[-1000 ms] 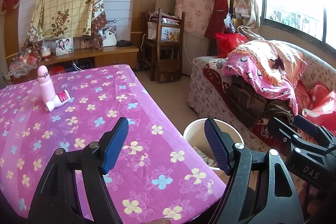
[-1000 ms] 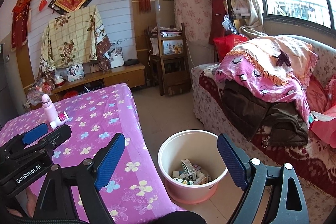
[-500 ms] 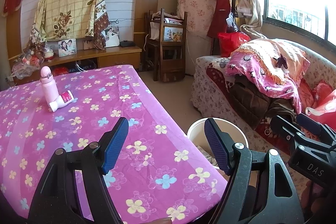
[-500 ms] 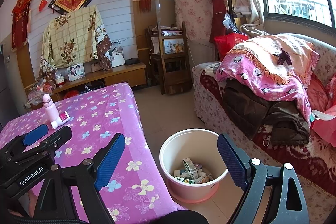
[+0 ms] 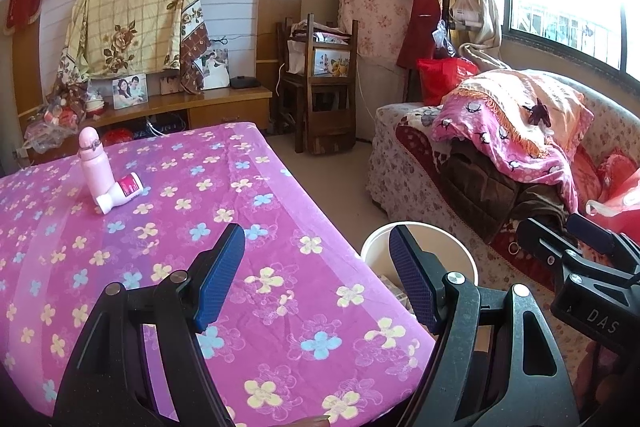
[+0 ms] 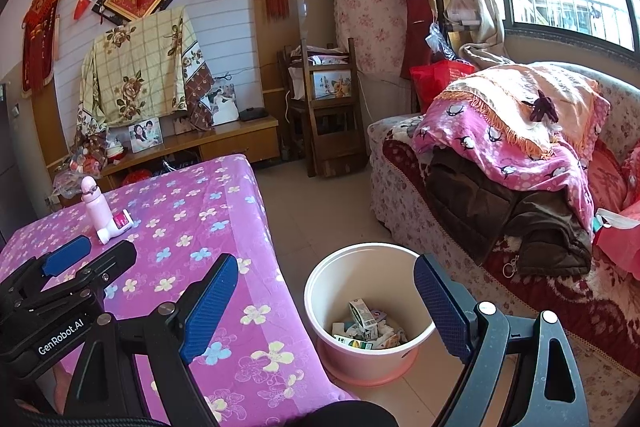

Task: Collect trash

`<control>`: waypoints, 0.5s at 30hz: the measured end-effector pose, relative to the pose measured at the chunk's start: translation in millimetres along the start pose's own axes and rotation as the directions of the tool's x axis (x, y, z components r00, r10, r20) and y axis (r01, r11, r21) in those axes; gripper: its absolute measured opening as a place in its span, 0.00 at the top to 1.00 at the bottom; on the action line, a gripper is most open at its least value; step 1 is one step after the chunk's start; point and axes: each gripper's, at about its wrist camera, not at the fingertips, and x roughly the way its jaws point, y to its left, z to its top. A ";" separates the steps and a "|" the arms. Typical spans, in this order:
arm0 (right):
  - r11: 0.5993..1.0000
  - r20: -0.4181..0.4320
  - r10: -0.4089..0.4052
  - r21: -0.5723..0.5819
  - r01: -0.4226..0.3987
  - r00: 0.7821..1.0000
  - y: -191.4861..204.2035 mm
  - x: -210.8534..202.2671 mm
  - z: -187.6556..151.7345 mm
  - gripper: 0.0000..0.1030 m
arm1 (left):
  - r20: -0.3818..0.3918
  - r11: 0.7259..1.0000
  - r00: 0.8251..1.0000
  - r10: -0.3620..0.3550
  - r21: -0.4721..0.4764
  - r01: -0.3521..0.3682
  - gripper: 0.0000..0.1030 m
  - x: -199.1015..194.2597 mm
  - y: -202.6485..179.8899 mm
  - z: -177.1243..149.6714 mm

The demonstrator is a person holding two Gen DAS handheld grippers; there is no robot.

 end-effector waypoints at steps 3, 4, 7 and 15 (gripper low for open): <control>1.000 -0.003 0.002 -0.002 -0.002 1.000 0.3 2.5 -1.1 0.15 | -0.001 1.000 1.000 0.002 0.008 -0.002 0.28 0.7 0.0 -1.0; 1.000 -0.002 0.002 -0.001 -0.002 1.000 0.4 2.5 -1.1 0.15 | -0.001 1.000 1.000 0.003 0.010 -0.003 0.28 0.6 -0.6 -1.2; 1.000 -0.003 0.002 -0.001 -0.002 1.000 0.3 2.6 -0.5 0.15 | -0.001 1.000 1.000 0.005 0.011 -0.005 0.28 0.7 -0.9 -1.4; 1.000 -0.008 0.002 -0.001 -0.002 1.000 1.1 4.8 -3.0 0.15 | 0.001 1.000 1.000 0.006 0.011 -0.006 0.28 -0.3 -1.2 -2.1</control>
